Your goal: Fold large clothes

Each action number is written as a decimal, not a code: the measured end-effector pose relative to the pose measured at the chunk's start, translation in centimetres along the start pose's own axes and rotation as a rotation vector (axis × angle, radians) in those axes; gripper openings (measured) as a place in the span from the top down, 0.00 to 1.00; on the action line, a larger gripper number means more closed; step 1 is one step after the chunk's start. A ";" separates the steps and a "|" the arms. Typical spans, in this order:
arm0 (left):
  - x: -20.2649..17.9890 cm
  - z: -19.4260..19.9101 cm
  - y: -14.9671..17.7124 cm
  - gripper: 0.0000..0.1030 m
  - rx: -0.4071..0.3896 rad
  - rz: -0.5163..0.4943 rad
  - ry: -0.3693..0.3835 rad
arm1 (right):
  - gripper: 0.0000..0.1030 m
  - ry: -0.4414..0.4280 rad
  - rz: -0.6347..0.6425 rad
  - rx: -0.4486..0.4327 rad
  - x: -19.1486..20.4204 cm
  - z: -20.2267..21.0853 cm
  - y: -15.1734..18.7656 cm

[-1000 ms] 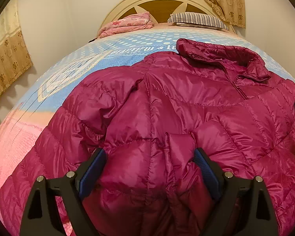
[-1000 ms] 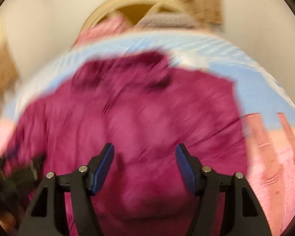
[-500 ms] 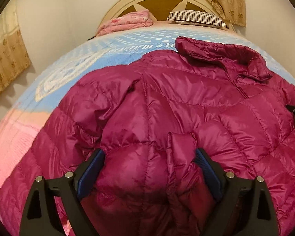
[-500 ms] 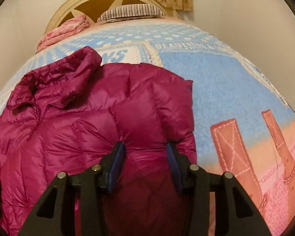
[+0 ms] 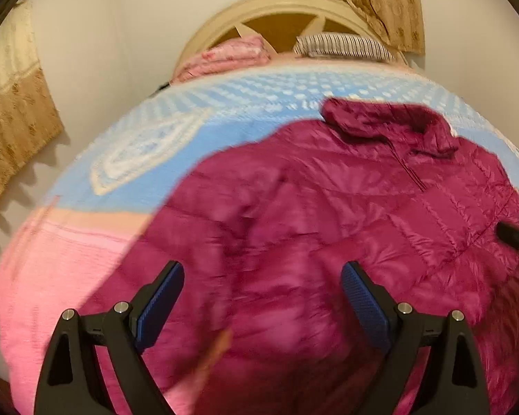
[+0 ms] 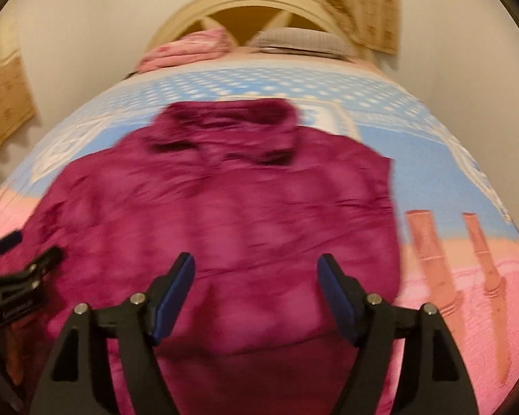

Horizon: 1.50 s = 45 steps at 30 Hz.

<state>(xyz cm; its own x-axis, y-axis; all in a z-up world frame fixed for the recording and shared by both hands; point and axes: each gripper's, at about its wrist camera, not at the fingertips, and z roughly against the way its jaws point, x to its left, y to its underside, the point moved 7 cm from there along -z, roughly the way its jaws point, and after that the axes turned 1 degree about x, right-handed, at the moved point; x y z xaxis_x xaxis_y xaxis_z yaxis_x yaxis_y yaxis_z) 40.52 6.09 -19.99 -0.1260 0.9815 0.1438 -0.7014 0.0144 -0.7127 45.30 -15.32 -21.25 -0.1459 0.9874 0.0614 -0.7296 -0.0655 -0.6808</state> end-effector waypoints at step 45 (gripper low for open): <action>11.0 10.8 -2.9 0.85 -0.180 0.072 -0.058 | 0.20 0.077 -0.026 -0.071 -1.7 6.0 8.2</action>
<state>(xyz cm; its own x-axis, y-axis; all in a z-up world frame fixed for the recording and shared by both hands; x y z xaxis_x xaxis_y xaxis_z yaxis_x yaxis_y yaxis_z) 33.59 14.76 -8.87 -0.2150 0.9688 0.1236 -0.5528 -0.0163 -0.8331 35.51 -18.44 -22.56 -0.0737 0.9970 0.0250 -0.6830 -0.0322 -0.7297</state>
